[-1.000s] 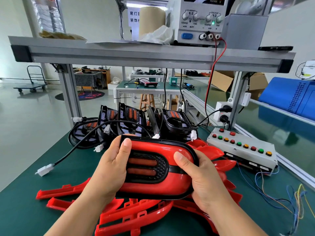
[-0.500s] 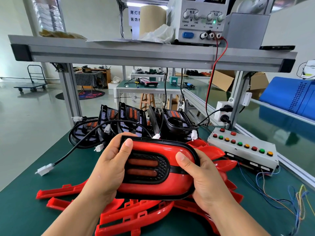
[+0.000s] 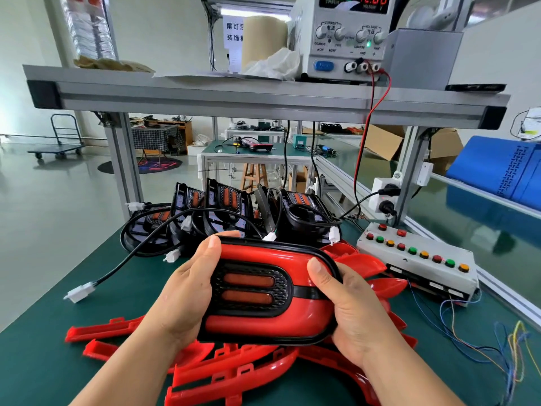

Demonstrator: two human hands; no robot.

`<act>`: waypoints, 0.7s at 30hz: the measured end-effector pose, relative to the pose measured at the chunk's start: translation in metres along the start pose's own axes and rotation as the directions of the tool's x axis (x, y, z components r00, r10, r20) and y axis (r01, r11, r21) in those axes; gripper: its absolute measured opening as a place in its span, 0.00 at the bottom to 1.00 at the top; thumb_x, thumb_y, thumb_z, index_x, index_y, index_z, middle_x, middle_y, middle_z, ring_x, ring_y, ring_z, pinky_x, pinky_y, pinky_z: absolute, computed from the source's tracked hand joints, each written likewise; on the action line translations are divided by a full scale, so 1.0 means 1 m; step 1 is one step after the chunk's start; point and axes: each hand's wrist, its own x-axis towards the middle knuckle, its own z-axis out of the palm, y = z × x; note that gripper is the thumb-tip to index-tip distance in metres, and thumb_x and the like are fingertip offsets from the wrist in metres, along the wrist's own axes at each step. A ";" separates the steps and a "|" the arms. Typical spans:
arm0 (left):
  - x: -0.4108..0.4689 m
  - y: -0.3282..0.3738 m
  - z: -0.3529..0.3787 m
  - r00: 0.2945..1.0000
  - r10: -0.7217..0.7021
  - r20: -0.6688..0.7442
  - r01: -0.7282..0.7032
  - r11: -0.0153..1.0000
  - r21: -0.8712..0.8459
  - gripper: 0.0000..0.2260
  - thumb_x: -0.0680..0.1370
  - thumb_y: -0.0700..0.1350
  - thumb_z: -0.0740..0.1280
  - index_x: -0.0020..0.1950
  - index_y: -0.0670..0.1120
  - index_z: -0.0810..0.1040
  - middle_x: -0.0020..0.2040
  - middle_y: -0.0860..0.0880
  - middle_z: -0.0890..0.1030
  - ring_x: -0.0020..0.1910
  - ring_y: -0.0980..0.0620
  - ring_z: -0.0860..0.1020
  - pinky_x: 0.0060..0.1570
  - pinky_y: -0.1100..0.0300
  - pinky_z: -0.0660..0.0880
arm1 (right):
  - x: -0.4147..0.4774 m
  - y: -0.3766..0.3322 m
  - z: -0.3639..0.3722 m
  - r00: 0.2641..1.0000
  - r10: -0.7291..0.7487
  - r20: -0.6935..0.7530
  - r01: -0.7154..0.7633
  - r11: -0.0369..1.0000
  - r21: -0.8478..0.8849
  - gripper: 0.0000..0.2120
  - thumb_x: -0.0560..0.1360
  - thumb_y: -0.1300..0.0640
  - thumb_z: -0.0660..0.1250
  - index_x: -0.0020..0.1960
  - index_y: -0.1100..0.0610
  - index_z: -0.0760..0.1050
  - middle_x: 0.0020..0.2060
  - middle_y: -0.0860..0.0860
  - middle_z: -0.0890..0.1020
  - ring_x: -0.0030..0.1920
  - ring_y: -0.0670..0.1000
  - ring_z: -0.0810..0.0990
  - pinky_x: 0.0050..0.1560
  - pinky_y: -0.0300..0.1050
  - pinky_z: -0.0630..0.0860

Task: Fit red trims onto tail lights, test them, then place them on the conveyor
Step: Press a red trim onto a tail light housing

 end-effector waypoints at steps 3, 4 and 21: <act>0.000 -0.001 0.002 1.000 0.012 -0.006 -0.012 1.000 -0.003 0.21 0.75 0.63 0.58 0.60 0.54 0.79 0.50 0.34 0.84 0.46 0.31 0.83 0.41 0.38 0.80 | 0.000 0.000 -0.001 1.000 -0.011 -0.008 0.011 1.000 -0.018 0.21 0.65 0.49 0.76 0.54 0.59 0.82 0.50 0.60 0.85 0.52 0.61 0.85 0.51 0.57 0.82; 0.000 -0.001 0.003 1.000 0.022 -0.013 -0.022 1.000 0.000 0.21 0.75 0.63 0.59 0.60 0.54 0.79 0.49 0.33 0.84 0.45 0.31 0.83 0.40 0.39 0.80 | -0.001 -0.001 -0.001 1.000 -0.014 -0.013 0.014 1.000 -0.025 0.21 0.65 0.49 0.76 0.54 0.59 0.82 0.50 0.60 0.85 0.51 0.60 0.85 0.51 0.57 0.82; -0.001 0.001 0.016 0.987 0.128 -0.097 -0.123 0.991 0.053 0.18 0.74 0.59 0.59 0.55 0.51 0.80 0.45 0.34 0.84 0.41 0.32 0.84 0.35 0.43 0.81 | -0.001 0.000 0.001 0.997 -0.060 -0.044 0.059 0.998 -0.011 0.26 0.62 0.49 0.77 0.55 0.61 0.80 0.48 0.59 0.86 0.48 0.60 0.86 0.46 0.55 0.83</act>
